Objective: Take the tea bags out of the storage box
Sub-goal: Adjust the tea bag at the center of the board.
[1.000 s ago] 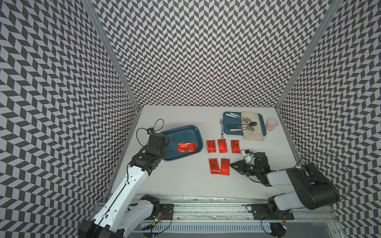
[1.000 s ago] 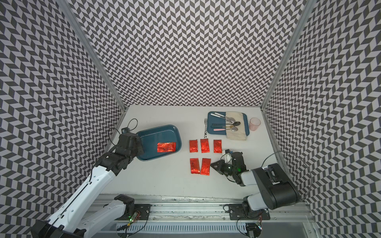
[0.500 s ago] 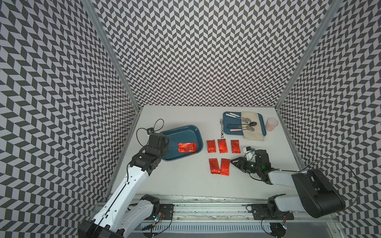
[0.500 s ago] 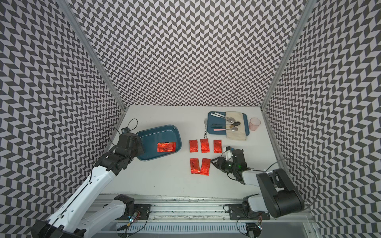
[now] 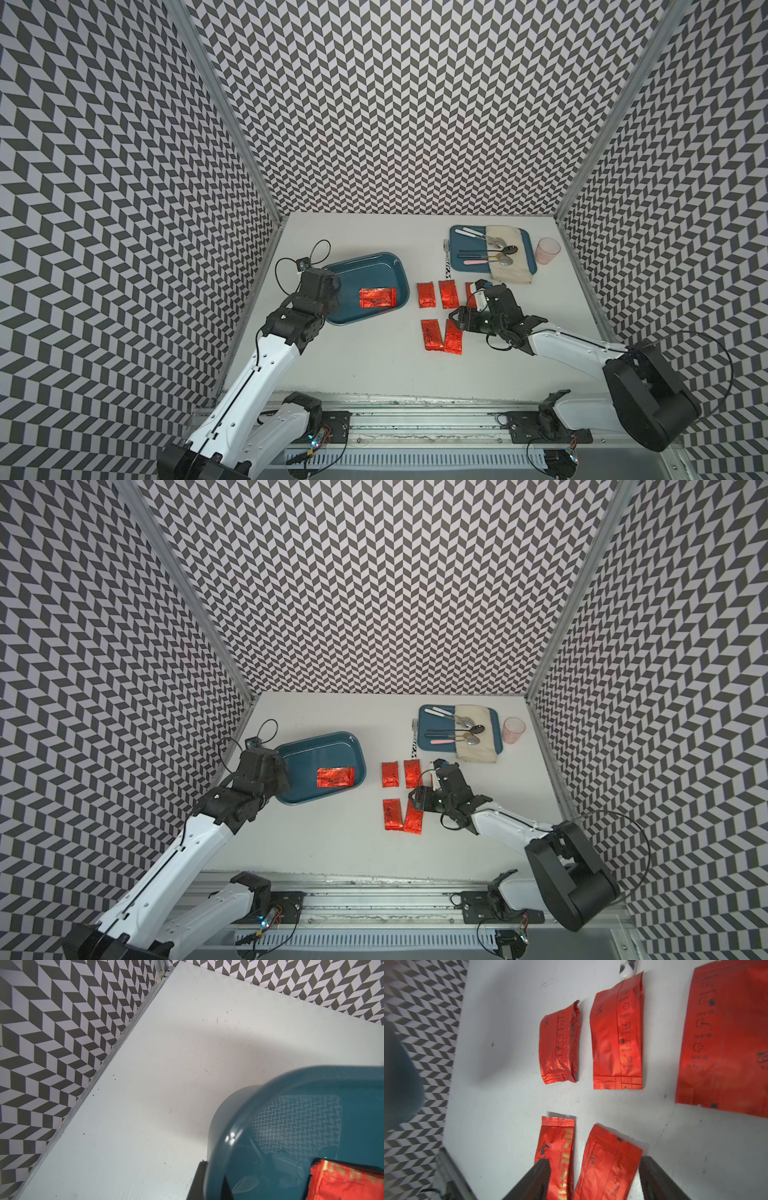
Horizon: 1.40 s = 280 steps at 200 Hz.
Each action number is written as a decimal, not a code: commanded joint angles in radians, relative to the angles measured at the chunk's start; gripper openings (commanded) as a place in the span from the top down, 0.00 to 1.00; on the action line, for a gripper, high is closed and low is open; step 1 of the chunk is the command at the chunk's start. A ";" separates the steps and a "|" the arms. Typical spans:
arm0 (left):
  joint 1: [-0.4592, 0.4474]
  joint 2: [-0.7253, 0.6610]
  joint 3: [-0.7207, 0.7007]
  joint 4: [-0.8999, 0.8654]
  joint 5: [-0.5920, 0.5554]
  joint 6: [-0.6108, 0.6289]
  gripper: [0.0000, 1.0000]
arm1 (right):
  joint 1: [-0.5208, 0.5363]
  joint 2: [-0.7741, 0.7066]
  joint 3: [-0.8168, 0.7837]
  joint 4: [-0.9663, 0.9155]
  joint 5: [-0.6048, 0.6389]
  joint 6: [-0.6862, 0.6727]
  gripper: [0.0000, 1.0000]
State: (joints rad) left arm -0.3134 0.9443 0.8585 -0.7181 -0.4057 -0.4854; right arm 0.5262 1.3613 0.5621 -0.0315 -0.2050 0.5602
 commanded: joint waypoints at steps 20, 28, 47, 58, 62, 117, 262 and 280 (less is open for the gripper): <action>0.004 0.002 -0.001 0.037 0.005 0.002 1.00 | 0.103 0.102 0.113 -0.166 0.214 -0.014 0.25; 0.004 0.002 0.000 0.037 0.005 0.003 1.00 | 0.115 0.112 0.124 -0.174 0.224 -0.008 0.25; 0.004 0.004 0.000 0.038 0.007 0.004 1.00 | 0.138 0.141 0.146 -0.195 0.255 0.009 0.24; 0.004 0.005 -0.001 0.039 0.007 0.004 1.00 | 0.150 0.162 0.157 -0.200 0.257 0.014 0.24; 0.004 0.005 -0.001 0.039 0.007 0.004 1.00 | 0.155 0.168 0.162 -0.202 0.258 0.014 0.24; 0.004 0.005 0.000 0.040 0.010 0.006 1.00 | 0.205 0.239 0.222 -0.270 0.347 0.018 0.26; 0.004 0.005 -0.001 0.043 0.015 0.007 1.00 | 0.245 0.246 0.229 -0.326 0.421 0.004 0.28; 0.004 0.004 -0.001 0.042 0.013 0.007 1.00 | 0.252 0.255 0.226 -0.327 0.419 0.002 0.31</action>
State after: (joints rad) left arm -0.3134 0.9562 0.8585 -0.7147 -0.3973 -0.4835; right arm 0.7650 1.5890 0.7799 -0.3336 0.2039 0.5644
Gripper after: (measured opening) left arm 0.076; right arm 0.714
